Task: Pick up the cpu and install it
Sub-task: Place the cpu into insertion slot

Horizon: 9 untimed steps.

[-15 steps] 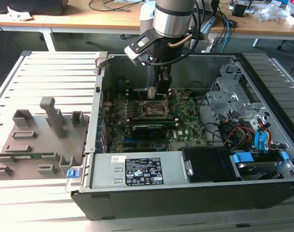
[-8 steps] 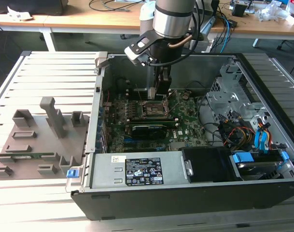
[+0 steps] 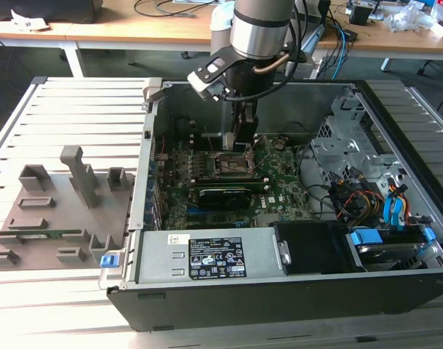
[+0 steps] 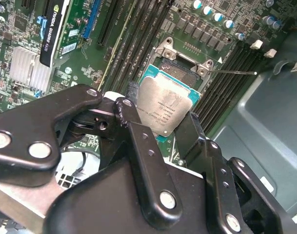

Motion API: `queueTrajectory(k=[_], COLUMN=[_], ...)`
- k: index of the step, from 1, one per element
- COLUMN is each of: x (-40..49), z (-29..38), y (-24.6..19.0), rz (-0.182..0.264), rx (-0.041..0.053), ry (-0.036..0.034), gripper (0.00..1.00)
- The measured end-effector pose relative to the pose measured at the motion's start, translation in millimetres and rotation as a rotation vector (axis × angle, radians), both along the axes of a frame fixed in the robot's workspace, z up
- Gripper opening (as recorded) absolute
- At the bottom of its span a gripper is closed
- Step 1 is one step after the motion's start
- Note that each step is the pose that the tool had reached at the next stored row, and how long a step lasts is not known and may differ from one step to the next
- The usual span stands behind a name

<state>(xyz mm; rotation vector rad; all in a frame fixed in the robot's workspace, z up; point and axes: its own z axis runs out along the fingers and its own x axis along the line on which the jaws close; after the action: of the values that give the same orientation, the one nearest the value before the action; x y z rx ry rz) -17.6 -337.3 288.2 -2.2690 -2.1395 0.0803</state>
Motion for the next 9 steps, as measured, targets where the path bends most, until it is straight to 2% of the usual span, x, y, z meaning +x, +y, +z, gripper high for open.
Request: queueTrajectory(k=[9], x=[0.0], z=[-2.2], y=[0.0], rz=[0.0], rx=[0.0], ry=[-0.0001], gripper=[0.54])
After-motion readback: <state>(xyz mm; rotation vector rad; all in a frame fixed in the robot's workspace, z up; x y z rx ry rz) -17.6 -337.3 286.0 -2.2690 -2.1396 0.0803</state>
